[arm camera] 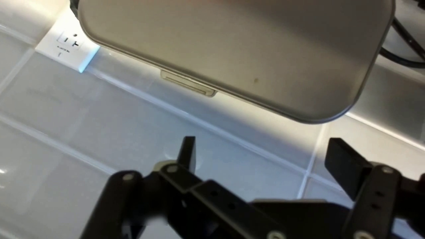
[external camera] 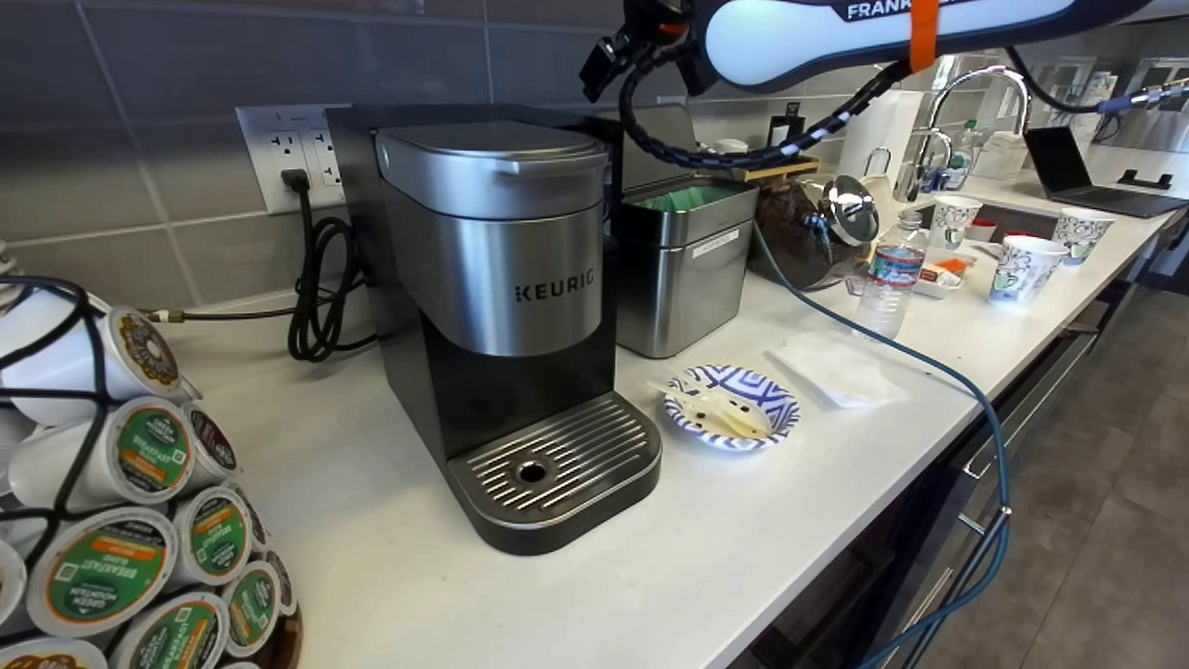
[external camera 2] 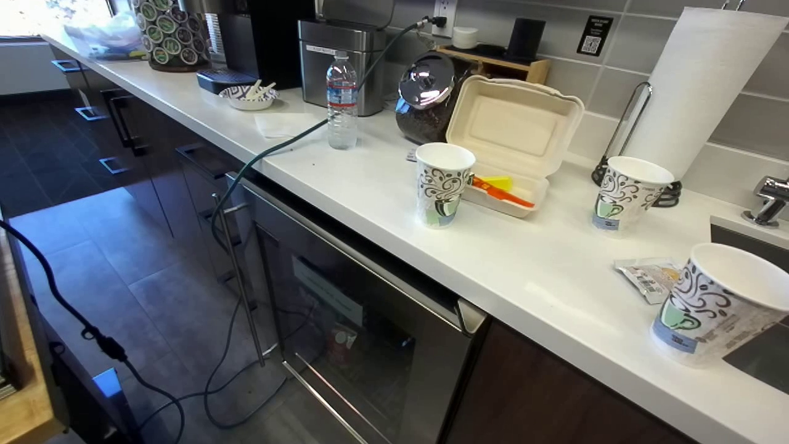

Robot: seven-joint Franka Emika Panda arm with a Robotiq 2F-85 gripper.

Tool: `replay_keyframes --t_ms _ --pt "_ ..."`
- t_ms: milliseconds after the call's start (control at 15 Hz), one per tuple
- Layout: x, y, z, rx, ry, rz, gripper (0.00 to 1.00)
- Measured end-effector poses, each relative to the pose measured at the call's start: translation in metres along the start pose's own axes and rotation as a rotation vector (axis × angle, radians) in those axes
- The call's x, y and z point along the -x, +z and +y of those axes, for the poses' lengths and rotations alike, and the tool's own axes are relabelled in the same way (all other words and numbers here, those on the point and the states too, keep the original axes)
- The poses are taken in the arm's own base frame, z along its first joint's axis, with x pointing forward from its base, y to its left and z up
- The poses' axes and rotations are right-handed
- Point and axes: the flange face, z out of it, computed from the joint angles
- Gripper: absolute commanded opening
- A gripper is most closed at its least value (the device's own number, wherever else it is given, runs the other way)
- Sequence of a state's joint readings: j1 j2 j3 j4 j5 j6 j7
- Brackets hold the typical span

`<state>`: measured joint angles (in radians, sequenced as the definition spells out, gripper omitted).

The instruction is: Close the silver bin.

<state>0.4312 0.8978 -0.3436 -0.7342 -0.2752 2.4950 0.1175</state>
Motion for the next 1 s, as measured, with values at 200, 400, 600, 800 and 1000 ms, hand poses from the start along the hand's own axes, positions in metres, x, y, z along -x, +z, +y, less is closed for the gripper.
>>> replay_keyframes --t_ms 200,400,600,800,1000 --pt "-0.001 -0.001 0.002 0.002 0.001 0.002 1.0" --pt "0.0 0.0 0.001 0.004 -0.002 0.001 1.0" --pt "0.007 0.01 -0.009 0.003 -0.022 -0.012 1.0" --pt "0.008 0.014 -0.02 -0.001 -0.033 0.005 1.0" --pt "0.003 0.011 -0.025 0.002 -0.043 0.031 1.0"
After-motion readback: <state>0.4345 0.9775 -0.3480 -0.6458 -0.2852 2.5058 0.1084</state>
